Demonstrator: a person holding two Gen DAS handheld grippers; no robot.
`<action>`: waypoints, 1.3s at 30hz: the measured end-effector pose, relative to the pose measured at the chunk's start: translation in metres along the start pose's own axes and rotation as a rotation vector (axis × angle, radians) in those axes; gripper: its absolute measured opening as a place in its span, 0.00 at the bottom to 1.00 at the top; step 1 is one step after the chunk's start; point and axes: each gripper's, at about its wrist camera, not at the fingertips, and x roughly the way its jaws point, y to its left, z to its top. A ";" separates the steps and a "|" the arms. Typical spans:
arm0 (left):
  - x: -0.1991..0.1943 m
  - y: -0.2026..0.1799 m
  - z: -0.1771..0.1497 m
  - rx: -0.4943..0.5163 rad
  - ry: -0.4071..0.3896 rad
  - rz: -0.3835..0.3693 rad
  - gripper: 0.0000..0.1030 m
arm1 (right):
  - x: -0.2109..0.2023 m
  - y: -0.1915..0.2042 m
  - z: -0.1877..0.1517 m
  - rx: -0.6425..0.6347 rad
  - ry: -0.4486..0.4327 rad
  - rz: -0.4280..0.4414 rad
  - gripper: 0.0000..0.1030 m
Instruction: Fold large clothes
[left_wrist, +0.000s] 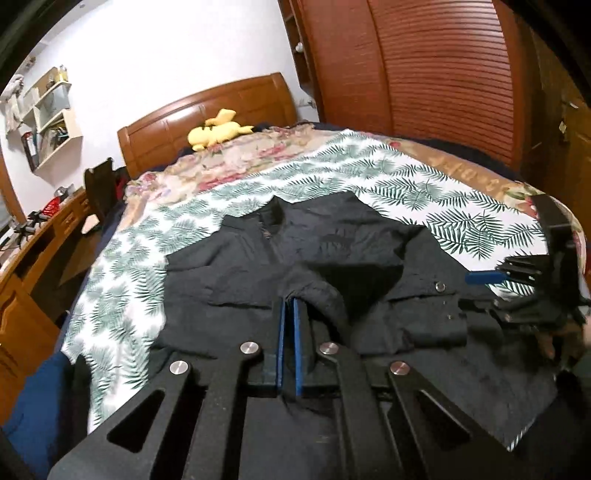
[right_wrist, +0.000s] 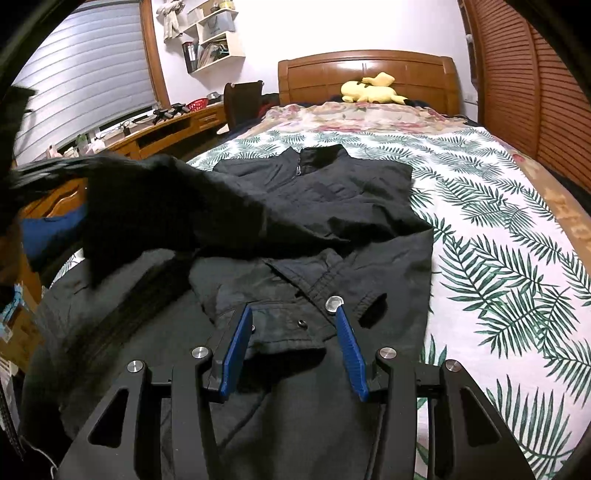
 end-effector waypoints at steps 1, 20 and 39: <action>-0.011 0.006 -0.004 0.001 -0.011 0.005 0.00 | 0.000 0.001 -0.001 -0.002 0.002 -0.001 0.47; 0.027 0.039 -0.089 -0.128 0.135 -0.026 0.46 | 0.005 0.009 0.000 -0.026 0.010 -0.010 0.47; 0.086 0.053 -0.130 -0.196 0.295 -0.051 0.32 | 0.024 0.019 0.011 -0.063 0.022 0.030 0.47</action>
